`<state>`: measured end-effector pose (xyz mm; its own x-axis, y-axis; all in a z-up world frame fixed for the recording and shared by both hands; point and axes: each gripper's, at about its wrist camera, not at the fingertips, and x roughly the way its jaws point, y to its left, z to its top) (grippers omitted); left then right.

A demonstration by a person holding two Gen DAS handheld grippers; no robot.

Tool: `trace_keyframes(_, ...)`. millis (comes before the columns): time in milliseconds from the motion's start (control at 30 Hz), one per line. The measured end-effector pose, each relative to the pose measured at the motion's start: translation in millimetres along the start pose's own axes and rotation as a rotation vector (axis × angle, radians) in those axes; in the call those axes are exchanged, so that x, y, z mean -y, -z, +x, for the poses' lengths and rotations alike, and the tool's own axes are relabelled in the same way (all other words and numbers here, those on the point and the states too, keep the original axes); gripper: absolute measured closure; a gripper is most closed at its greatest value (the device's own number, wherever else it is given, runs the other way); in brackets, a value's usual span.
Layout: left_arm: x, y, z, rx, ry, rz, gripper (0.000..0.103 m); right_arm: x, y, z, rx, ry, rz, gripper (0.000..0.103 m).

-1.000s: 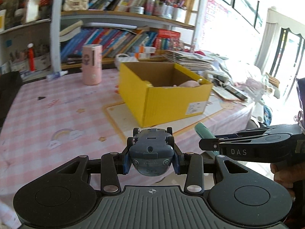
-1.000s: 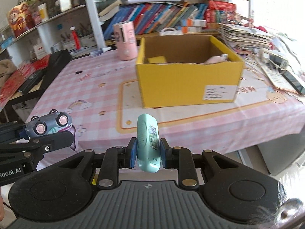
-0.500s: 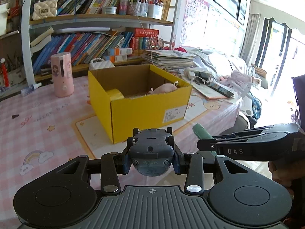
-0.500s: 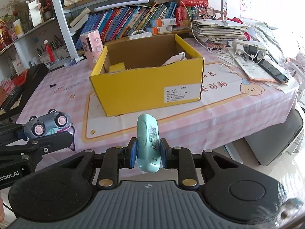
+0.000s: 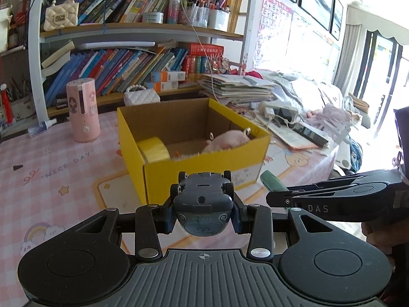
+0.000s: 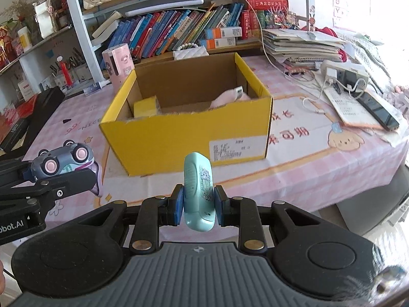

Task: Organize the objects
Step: 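Carry the toy car with the left tool while the right tool carries the mint-green stick to the box, then lower both items into the box and open both tools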

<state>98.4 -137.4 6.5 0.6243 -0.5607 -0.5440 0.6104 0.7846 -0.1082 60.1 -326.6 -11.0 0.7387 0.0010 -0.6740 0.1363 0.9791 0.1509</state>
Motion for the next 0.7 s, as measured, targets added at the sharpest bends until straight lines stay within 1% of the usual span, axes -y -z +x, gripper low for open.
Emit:
trace_keyframes(267,1.5,-37.2,31.4,0.056,-0.055,-0.016,0.064,20.1,-42.2,16.6,0.076,-0.030,-0.049,0.080)
trace_keyframes(433,0.7,-57.2,54.6,0.073,-0.097,-0.029,0.064,32.0,-73.5,32.2,0.121,-0.066,-0.078,0.080)
trace_keyframes(567,1.4,-68.4,74.2,0.067,-0.136,-0.040,0.064,38.9,-98.0,47.9,0.144,-0.097,-0.108,0.080)
trace_keyframes(700,7.3,-73.3,93.2,0.037,-0.178,-0.019,0.064,44.2,-115.9,66.3,0.149,-0.127,-0.136,0.080)
